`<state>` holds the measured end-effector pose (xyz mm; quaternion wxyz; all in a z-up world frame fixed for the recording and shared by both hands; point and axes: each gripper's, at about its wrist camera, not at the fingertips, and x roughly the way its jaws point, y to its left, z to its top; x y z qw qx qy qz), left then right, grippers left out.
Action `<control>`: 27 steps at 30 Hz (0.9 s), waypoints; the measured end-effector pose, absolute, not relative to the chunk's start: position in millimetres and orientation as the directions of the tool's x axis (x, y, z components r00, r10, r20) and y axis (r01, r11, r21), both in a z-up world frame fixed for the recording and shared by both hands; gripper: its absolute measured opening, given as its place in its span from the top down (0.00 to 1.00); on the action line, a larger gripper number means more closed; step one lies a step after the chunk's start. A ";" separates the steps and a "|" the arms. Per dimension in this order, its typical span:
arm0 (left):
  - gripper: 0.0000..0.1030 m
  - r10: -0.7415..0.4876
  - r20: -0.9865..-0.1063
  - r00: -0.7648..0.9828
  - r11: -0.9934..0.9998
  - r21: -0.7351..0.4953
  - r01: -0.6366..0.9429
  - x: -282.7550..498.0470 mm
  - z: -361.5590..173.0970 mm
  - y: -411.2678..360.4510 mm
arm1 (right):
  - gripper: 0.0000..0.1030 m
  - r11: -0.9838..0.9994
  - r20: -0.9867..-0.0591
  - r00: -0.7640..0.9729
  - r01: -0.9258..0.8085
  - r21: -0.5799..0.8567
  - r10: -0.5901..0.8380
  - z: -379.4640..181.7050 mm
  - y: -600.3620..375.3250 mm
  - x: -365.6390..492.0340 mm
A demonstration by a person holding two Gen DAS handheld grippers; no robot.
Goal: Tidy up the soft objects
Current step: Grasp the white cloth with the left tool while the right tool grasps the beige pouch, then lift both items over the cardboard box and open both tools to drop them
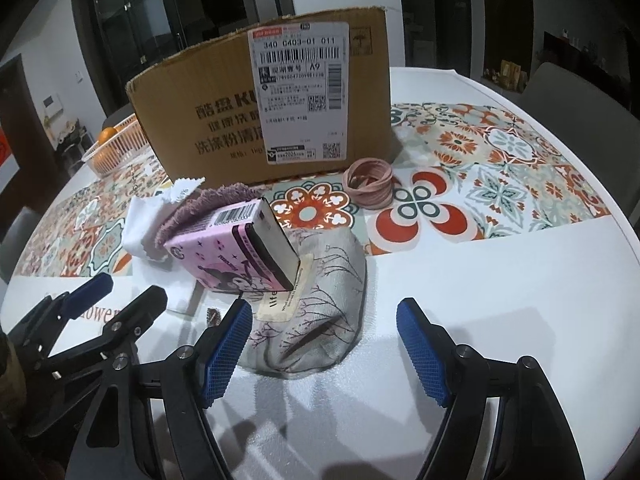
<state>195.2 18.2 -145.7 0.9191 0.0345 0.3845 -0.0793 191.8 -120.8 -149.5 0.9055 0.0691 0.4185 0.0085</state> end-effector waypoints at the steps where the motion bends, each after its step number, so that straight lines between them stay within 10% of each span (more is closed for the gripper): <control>1: 0.32 -0.126 -0.719 0.684 0.984 -0.006 0.175 197.4 -147.0 18.1 | 0.27 0.991 -0.759 0.647 0.042 0.131 0.073 -150.5 -120.3 192.8; 15: 0.35 -0.122 -0.781 0.612 0.984 -0.014 0.178 214.9 -160.8 13.2 | 0.46 0.990 -0.778 0.621 0.028 0.139 0.091 -162.1 -115.4 202.0; 21: 0.75 -0.131 -0.770 0.625 0.983 -0.018 0.183 212.9 -158.1 14.1 | 0.65 0.992 -0.769 0.633 0.022 0.124 0.082 -157.6 -112.7 198.2; 27: 0.89 -0.134 -0.761 0.635 0.982 -0.016 0.188 203.6 -155.2 12.8 | 0.78 0.992 -0.753 0.651 0.004 0.128 0.094 -149.4 -113.0 191.9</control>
